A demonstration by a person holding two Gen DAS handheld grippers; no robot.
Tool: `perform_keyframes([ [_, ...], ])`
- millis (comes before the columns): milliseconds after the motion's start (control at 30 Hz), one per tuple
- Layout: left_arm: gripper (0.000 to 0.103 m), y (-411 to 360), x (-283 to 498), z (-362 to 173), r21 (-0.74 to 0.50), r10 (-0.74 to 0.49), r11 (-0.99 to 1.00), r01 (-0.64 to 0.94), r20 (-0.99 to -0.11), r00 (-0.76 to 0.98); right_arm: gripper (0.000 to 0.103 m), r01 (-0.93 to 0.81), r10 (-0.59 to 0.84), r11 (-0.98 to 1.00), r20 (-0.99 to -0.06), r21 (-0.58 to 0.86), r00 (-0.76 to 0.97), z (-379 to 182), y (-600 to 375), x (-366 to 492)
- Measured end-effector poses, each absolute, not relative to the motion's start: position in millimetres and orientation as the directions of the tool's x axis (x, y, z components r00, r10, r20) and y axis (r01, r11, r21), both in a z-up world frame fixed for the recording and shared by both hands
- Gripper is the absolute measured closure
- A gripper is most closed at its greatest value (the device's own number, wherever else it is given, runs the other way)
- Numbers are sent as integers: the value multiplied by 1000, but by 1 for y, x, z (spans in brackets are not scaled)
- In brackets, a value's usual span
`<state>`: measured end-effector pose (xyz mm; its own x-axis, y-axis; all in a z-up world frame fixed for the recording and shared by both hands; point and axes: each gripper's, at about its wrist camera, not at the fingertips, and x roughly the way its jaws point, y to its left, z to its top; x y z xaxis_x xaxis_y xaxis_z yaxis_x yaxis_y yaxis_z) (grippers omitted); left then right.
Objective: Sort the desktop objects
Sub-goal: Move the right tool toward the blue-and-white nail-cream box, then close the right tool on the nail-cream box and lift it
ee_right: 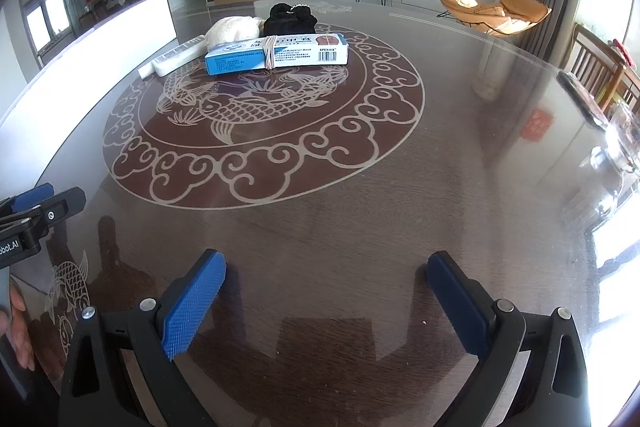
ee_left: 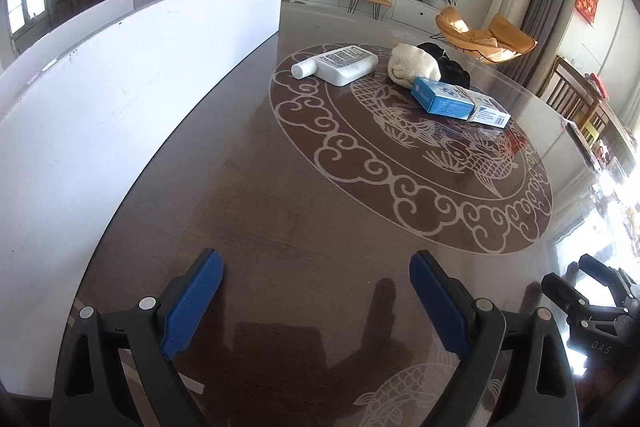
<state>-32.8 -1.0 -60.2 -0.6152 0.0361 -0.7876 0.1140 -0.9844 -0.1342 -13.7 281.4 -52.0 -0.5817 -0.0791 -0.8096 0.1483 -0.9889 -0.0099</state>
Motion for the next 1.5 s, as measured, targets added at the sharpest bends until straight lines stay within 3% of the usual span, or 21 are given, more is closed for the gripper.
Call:
perform_keyframes([
  [267,5,9,-33,-63,-60,-18,-992,109,-798,-602,0,212,-113,-977,-823,-9,-557,-52,271,-37],
  [600,4,9,-34,-64,-48,-26,-993,108,-800,-599,0,123,-133,-990,-751,69,-646,0,232,-178],
  [733,4,8,-33,-64,-52,-22,-993,106,-799,-601,1,73,-87,-996,-797,54,-597,-4,209,-230],
  [933,0,10,-35,-65,-49,-15,-995,92,-805,-594,5,72,-84,-996,-754,48,-651,-11,181,-256],
  [1000,0,11,-36,-65,-42,-19,-995,89,-807,-591,11,151,-92,-988,-742,-13,-664,-14,160,-259],
  [1067,0,11,-36,-66,-43,-18,-995,89,-806,-591,31,243,-131,-969,-721,-54,-681,-16,144,-256],
  [1233,0,13,-37,-66,-38,-22,-995,89,-808,-589,63,354,-249,-935,-759,27,-601,-21,134,-251],
  [1367,0,13,-37,-66,-38,-21,-995,87,-808,-589,64,485,-350,-871,-795,80,-496,-25,127,-230],
  [1500,0,11,-36,-66,-51,-10,-995,86,-804,-595,64,560,-509,-775,-815,293,-278,-29,130,-205],
])
